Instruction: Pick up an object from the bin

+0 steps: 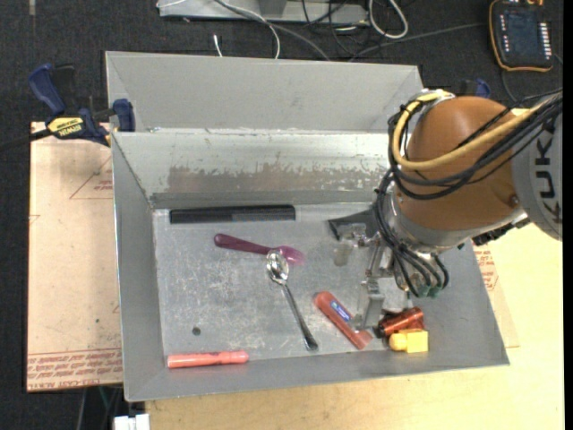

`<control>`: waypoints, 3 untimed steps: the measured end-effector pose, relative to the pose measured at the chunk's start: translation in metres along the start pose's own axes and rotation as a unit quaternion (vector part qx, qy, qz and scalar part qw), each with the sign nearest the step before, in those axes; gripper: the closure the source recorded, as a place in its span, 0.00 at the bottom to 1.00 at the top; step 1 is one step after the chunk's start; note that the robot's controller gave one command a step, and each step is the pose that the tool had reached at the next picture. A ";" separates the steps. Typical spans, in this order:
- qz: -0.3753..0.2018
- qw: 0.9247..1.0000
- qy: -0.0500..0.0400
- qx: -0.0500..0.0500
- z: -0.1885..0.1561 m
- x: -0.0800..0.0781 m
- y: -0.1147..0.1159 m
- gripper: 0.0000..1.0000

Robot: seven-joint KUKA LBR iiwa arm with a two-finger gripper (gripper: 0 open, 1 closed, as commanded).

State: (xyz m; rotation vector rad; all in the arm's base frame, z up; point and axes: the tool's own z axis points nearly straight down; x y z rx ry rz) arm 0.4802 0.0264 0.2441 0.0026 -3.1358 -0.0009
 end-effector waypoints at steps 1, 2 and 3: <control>0.001 1.000 -0.002 0.000 -0.003 -0.001 0.000 0.00; -0.082 0.997 -0.005 0.000 0.120 -0.012 -0.069 0.00; -0.038 0.999 -0.015 -0.001 0.173 -0.010 -0.097 0.00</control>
Offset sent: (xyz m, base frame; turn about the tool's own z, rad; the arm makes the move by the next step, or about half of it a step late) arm 0.0139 -0.0996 -0.1741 -0.2375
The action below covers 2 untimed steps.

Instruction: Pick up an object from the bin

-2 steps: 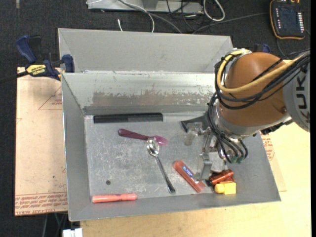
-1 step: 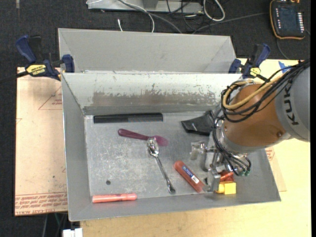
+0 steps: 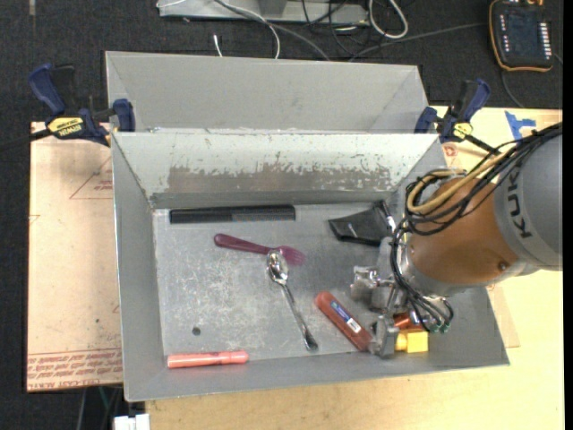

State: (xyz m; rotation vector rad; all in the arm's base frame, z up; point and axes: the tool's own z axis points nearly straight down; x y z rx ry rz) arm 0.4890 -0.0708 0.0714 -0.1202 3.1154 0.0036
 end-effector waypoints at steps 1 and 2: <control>-0.285 0.958 0.008 -0.003 -0.026 -0.063 -0.034 0.00; -0.307 0.952 0.000 -0.002 0.003 -0.059 -0.011 0.00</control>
Offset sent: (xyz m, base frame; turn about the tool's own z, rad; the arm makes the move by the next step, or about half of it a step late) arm 0.0592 -0.0083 -0.0014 -0.6249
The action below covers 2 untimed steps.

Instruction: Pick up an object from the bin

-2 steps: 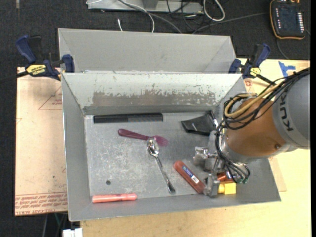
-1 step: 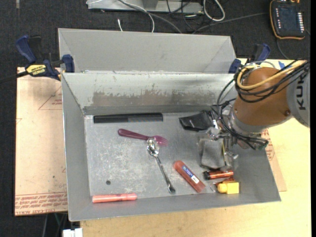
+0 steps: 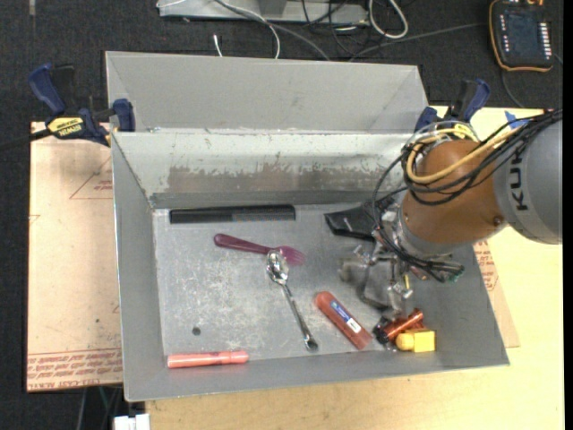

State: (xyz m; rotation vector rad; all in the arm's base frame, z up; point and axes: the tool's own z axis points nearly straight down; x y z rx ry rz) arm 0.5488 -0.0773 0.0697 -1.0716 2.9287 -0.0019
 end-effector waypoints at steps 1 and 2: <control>-0.186 0.983 0.001 0.001 -0.001 0.000 -0.053 1.00; -0.186 0.983 0.001 0.001 -0.001 0.000 -0.053 1.00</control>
Offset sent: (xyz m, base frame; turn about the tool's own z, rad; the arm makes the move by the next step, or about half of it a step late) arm 0.0000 0.0000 0.0000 0.0000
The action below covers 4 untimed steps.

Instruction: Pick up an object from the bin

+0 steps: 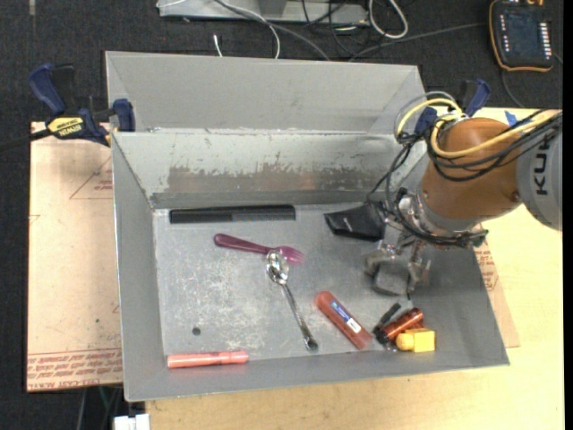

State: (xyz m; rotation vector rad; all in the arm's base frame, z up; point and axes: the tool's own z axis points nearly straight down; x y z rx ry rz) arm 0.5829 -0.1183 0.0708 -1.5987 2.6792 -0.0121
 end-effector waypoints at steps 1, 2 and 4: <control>0.001 1.000 -0.001 0.000 -0.001 -0.001 0.000 1.00; 0.002 1.000 -0.001 -0.002 -0.029 -0.001 0.001 1.00; 0.005 1.000 -0.002 -0.002 -0.087 -0.004 0.000 1.00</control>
Offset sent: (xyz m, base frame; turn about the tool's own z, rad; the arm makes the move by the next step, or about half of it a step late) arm 0.0003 0.0002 0.0536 0.0018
